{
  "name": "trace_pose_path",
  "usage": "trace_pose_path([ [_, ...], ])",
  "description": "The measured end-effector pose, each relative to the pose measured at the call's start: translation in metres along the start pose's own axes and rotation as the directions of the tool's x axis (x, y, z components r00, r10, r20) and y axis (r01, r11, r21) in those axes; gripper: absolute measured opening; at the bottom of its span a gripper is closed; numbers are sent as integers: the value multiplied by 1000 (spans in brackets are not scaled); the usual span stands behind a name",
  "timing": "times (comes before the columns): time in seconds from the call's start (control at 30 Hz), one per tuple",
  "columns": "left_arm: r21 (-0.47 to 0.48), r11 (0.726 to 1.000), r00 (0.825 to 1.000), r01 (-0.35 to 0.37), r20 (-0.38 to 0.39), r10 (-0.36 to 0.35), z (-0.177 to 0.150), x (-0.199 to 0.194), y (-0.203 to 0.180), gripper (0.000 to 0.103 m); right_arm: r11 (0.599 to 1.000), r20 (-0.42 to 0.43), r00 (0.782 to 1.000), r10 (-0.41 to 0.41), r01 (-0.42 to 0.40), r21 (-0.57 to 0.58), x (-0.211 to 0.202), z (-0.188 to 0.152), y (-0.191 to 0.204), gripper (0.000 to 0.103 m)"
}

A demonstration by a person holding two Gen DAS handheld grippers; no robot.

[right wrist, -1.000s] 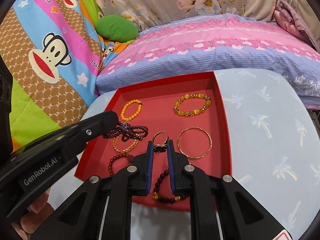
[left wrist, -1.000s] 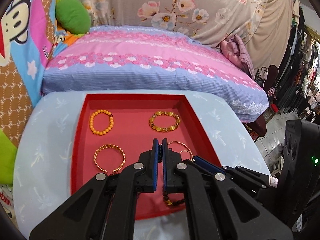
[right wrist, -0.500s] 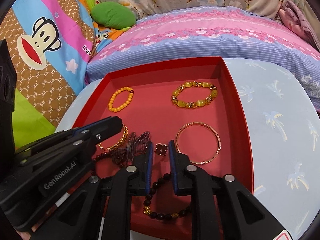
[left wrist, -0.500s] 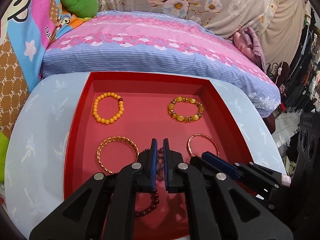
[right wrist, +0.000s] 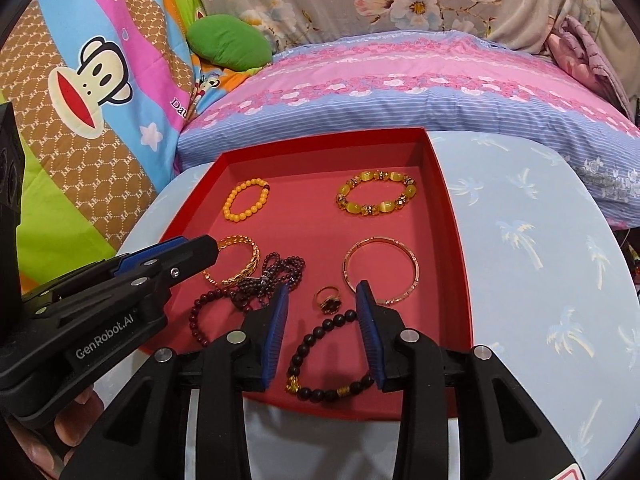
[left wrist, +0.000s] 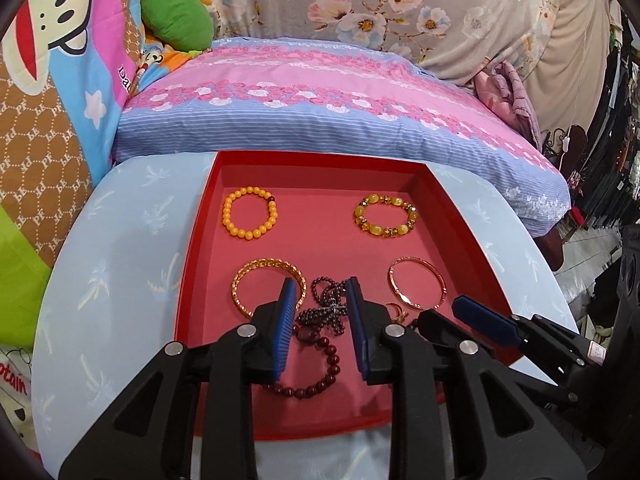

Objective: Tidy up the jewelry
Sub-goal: 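Withdraw both open tools from the tray toward the gold hoop earrings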

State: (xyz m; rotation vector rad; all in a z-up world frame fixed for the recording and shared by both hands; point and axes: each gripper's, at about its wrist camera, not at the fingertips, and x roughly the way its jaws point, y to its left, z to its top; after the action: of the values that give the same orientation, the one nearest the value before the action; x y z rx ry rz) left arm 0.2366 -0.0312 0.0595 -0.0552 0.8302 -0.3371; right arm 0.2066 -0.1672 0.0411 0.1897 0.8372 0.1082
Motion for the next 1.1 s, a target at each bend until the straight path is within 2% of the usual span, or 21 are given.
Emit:
trace_pose_path([
  [0.2,10,1000,1000,-8,18,8,-11,-21,-9,26,1000,18,1000,7,-7,3,-22,-10,3,35],
  [0.33,11,1000,999,-12,31,11,-23,-38,-14,32,1000,32,999,6,-6,6,-39,-20,4,35],
  [0.6,27,1000,999,-1,37,0,-49,-65,-25,32,999,39,999,8,-10,40,-67,-44,-4,35],
  [0.97,33,999,1000,-3,15,3,-87,-80,-33,33,998,3,1000,-14,14,68,-82,-85,-16,35],
  [1.1,24,1000,1000,4,-18,-4,-107,-81,-32,33,996,-12,999,-34,35,79,-84,-101,-22,35],
])
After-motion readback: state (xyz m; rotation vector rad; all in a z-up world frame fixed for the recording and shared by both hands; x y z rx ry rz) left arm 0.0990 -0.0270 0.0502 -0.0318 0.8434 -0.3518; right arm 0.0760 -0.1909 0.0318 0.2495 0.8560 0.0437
